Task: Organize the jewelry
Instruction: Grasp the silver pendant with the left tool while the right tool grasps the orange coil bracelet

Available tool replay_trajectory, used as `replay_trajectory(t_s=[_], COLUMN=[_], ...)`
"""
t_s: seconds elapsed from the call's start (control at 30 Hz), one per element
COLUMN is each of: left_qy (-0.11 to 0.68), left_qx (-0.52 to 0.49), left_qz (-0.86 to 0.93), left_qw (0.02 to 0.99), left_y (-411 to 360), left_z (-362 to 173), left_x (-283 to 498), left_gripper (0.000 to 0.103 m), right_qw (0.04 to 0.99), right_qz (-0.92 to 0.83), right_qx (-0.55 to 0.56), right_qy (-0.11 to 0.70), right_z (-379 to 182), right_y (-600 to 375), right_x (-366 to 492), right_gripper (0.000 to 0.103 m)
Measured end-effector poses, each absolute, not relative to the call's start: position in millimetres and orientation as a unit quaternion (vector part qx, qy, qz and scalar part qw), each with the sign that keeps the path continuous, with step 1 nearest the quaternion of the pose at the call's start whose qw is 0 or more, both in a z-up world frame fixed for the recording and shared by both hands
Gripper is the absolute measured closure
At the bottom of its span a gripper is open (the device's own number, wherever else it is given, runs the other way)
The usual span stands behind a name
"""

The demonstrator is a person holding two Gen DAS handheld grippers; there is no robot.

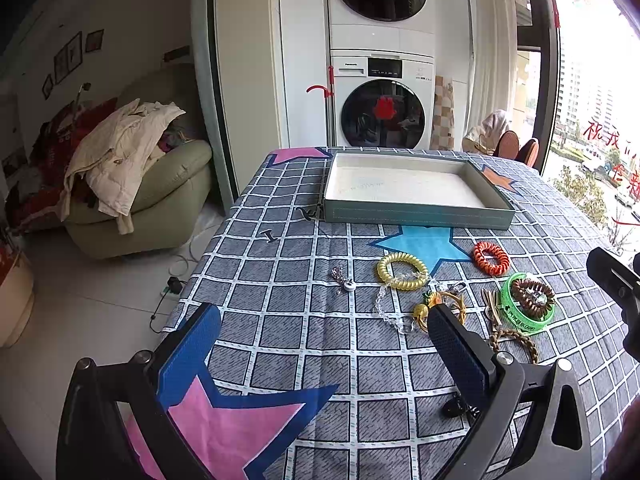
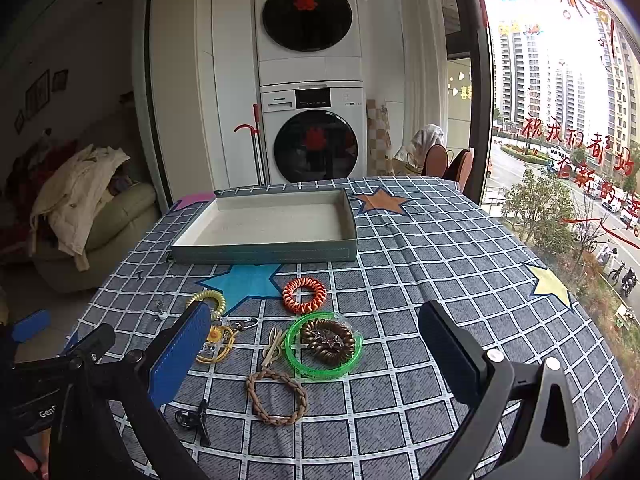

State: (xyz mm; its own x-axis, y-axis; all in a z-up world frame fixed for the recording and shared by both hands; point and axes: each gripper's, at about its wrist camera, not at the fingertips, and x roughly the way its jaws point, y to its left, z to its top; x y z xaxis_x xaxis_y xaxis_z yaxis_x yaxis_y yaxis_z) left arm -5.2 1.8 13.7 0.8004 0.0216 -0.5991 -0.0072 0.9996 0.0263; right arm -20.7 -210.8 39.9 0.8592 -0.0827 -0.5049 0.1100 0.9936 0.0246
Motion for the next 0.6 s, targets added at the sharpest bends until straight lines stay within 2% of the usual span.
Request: replay_trajectory(t_s=[0.37, 0.6], left_qy=[0.33, 0.378], left_qx=[0.016, 0.025], left_qz=[0.008, -0.015], left_qw=[0.944, 0.925], left_y=[3, 11], left_z=[7, -5], left_x=[3, 33], left_gripper=[0.0, 0.0], right_qw=[0.96, 0.951], right_qz=[-0.049, -0.041], right_qx=[0.031, 0.035], right_qy=[0.275, 0.305], right_z=[35, 34], right_y=[-211, -223], right_x=[-16, 1], right_gripper=[0.0, 0.0])
